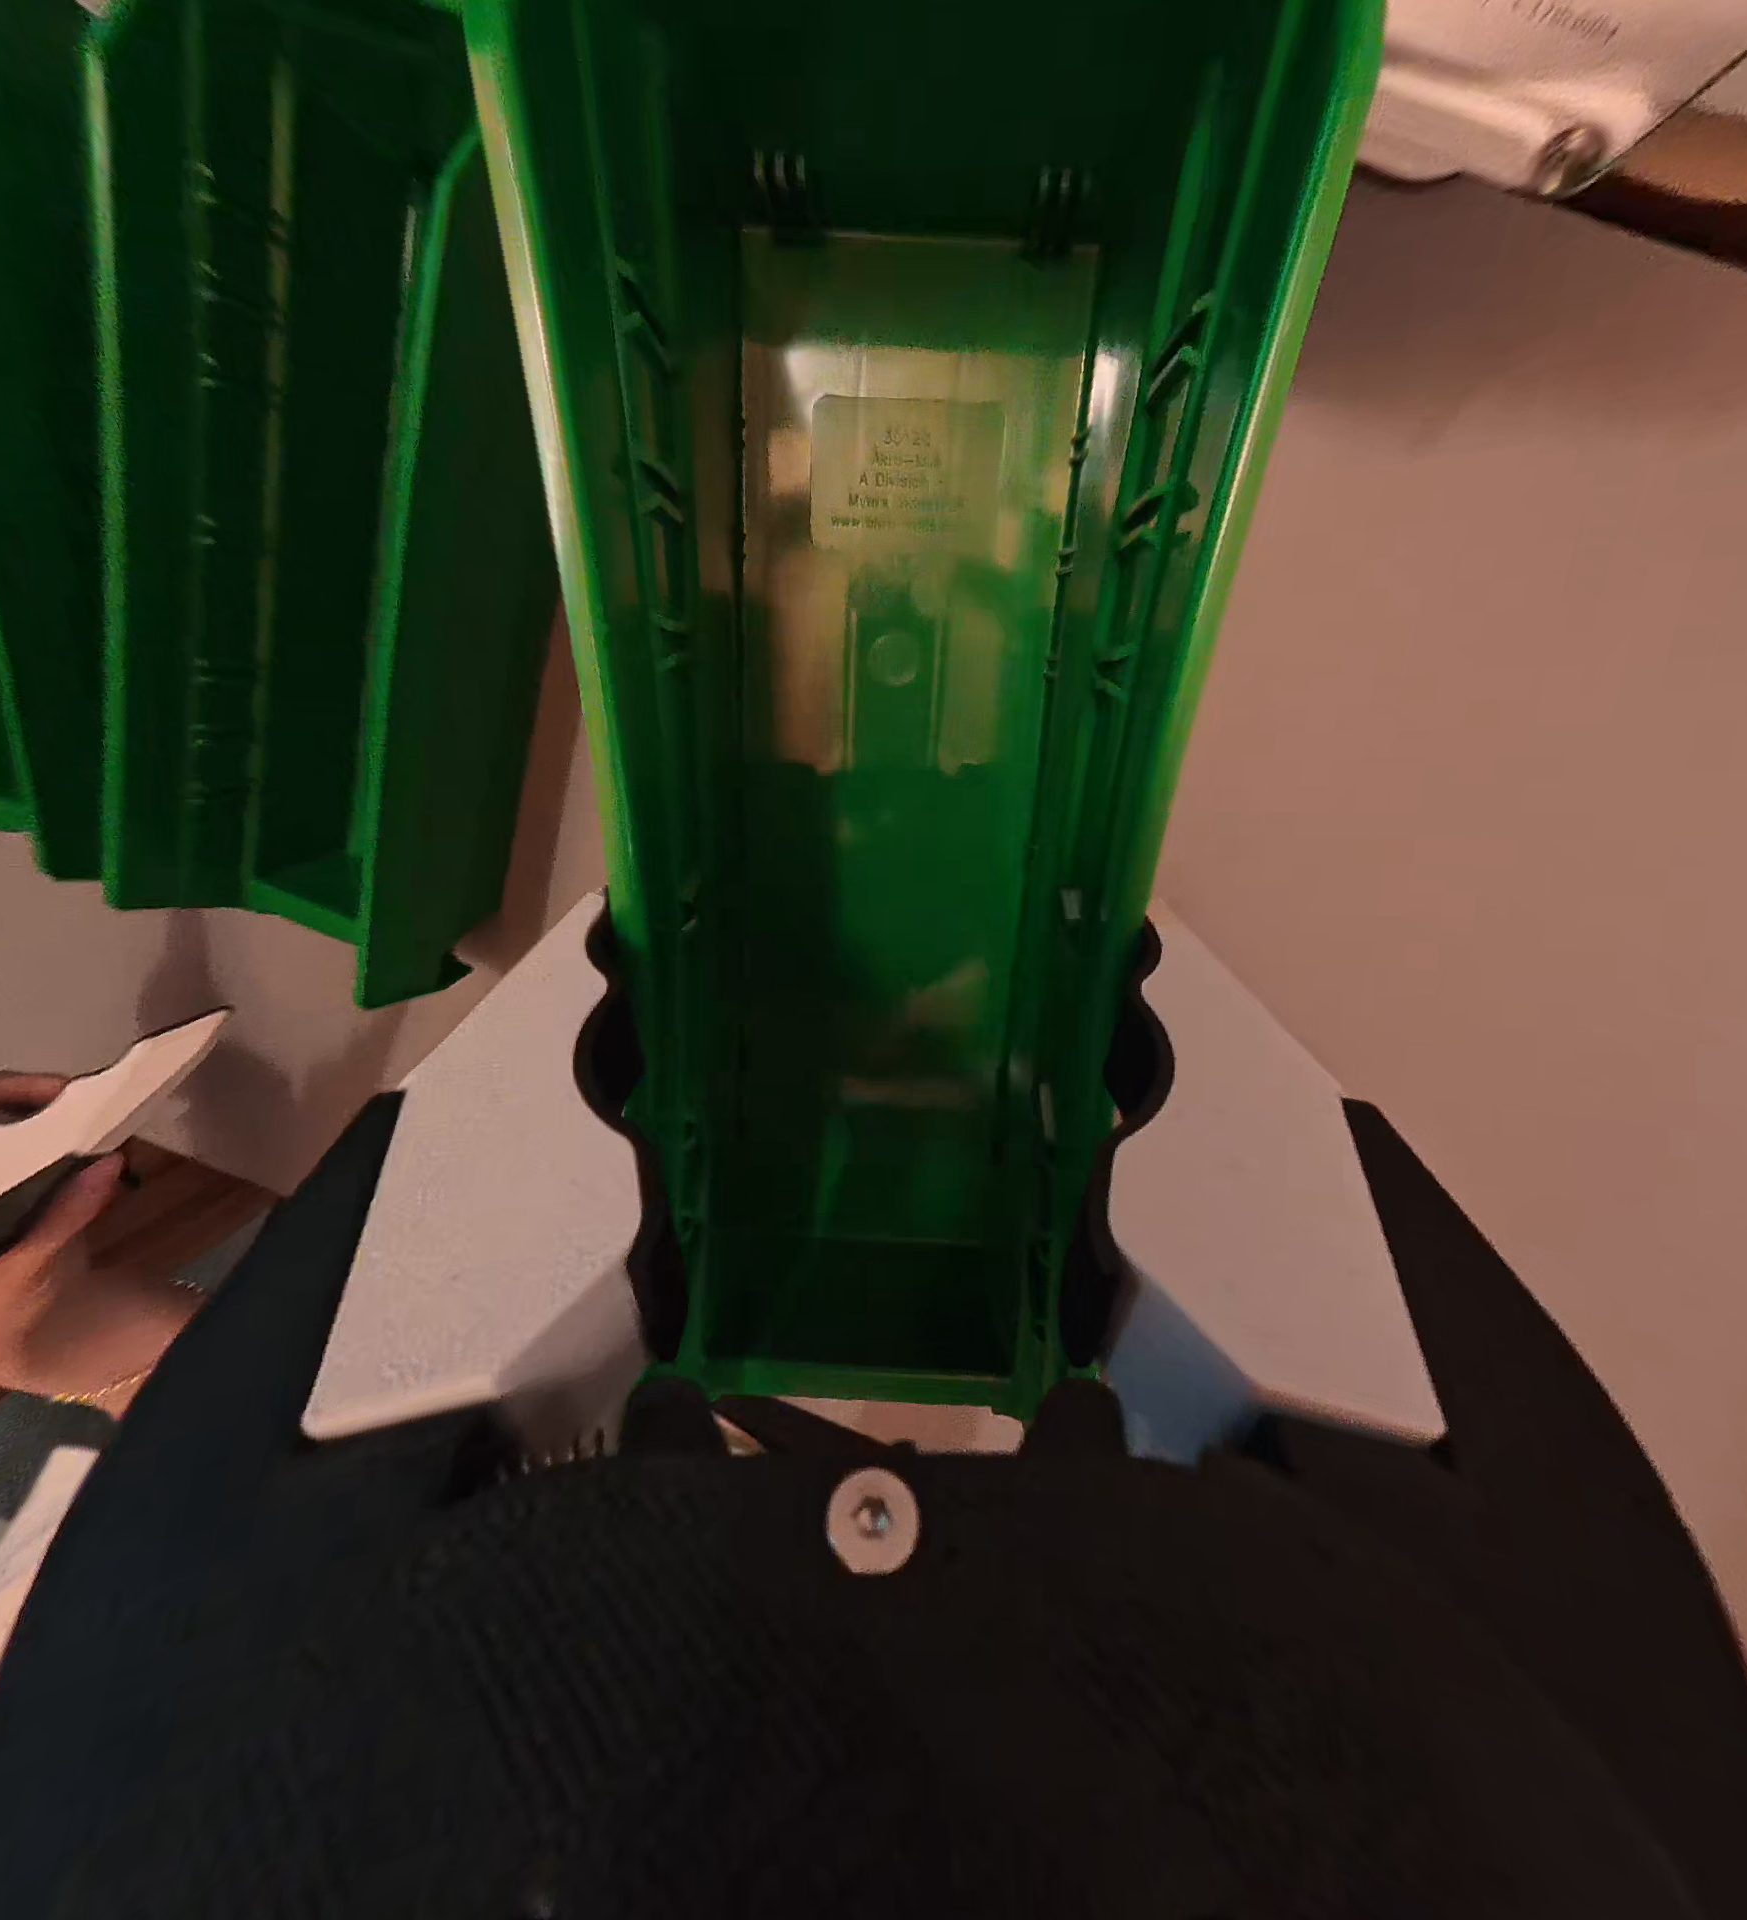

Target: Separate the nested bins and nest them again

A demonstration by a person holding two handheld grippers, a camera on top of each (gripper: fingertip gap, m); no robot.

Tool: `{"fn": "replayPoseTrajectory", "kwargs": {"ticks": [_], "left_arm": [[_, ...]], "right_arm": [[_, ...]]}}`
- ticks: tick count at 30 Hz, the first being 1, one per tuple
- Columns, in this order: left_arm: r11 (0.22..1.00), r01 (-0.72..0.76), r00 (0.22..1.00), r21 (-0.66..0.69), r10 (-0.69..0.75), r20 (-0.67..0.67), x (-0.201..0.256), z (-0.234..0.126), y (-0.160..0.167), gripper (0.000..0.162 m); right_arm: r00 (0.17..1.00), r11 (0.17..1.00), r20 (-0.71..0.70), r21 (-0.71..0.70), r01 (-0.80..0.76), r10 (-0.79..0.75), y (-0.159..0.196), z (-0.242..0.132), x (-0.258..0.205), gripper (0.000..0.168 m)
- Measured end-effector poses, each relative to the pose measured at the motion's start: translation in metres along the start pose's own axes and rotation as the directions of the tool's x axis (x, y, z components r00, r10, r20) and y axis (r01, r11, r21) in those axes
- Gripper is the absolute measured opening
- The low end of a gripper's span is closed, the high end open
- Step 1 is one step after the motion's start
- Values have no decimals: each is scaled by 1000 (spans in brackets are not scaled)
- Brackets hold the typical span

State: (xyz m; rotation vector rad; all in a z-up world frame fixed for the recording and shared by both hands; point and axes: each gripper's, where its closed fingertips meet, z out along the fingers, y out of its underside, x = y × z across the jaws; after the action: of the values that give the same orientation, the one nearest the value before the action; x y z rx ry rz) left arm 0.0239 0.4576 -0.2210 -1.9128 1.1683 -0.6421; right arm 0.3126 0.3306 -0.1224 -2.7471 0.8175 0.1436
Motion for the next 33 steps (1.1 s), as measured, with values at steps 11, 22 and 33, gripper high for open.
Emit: {"fn": "replayPoseTrajectory", "kwargs": {"ticks": [11,22,33], "left_arm": [[1000,-14,1000,17,13,14,0,-6,-5,117],[1000,9,999,26,-8,-32,9,-10,-8,117],[997,17,1000,81,-16,-9,5,-23,-20,117]], "right_arm": [[957,982,-224,82,-171,186,15,-86,142,98],[926,966,-277,38,-256,256,53,-10,241,102],[932,962,-254,-16,-272,260,75,40,279,104]]}}
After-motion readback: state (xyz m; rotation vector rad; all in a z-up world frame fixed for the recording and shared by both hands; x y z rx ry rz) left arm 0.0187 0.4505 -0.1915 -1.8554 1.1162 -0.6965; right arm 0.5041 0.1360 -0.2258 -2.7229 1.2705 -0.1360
